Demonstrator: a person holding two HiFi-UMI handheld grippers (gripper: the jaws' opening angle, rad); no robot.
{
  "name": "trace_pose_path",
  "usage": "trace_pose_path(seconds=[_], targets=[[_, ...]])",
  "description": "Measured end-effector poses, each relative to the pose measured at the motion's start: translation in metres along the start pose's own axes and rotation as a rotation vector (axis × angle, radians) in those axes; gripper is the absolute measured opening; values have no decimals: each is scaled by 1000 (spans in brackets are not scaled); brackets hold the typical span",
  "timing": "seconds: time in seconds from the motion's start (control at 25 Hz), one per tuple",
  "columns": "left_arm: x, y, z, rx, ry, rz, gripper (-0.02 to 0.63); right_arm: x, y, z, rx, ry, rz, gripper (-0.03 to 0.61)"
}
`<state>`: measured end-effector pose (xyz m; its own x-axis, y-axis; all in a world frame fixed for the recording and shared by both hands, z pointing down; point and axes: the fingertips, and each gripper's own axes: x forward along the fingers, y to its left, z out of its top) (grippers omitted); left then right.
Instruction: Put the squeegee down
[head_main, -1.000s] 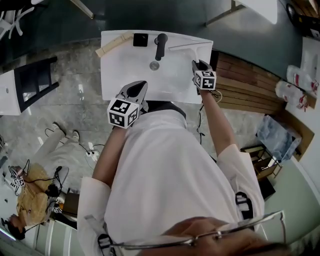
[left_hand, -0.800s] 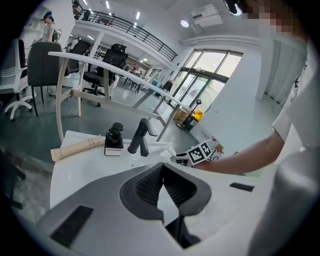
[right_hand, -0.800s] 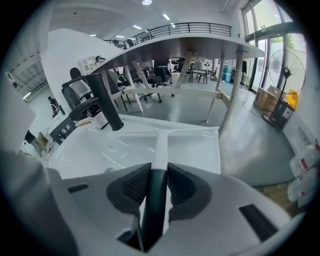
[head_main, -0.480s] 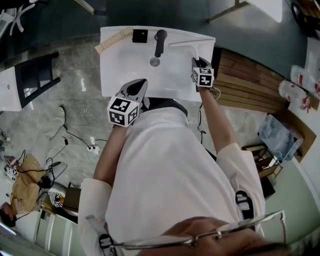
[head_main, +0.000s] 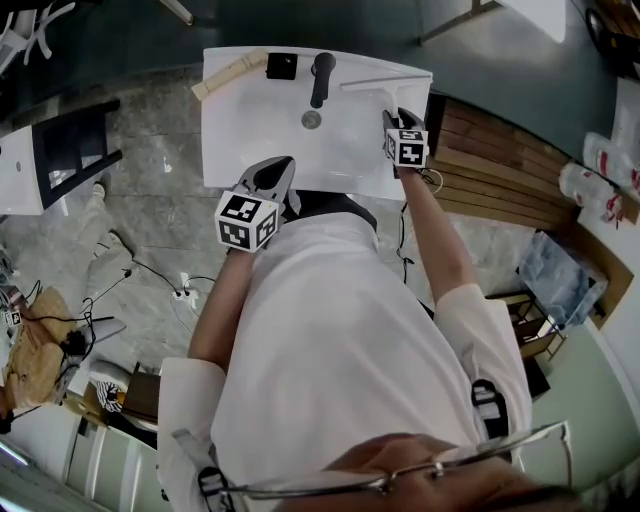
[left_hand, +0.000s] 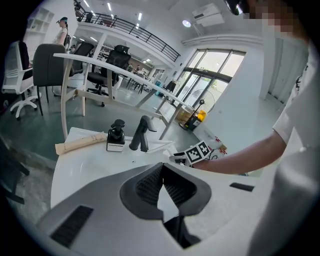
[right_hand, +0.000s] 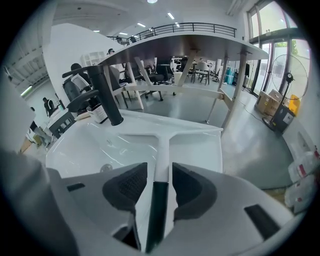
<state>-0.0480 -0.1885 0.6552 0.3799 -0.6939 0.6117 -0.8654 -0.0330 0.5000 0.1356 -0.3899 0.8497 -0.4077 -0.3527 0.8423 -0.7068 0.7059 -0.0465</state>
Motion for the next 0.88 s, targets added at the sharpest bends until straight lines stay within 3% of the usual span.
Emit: trace_pose_path(seconds=[0.12, 0.52, 0.88], targets=[[-3, -3, -2, 2, -11, 4, 5, -3, 1, 3, -21, -6, 5, 181], [-14, -21, -10, 21, -52, 20, 5, -32, -1, 3, -35, -62, 9, 181], [-25, -39, -17, -8, -109, 10, 5, -79, -2, 2, 30, -161, 25, 140]])
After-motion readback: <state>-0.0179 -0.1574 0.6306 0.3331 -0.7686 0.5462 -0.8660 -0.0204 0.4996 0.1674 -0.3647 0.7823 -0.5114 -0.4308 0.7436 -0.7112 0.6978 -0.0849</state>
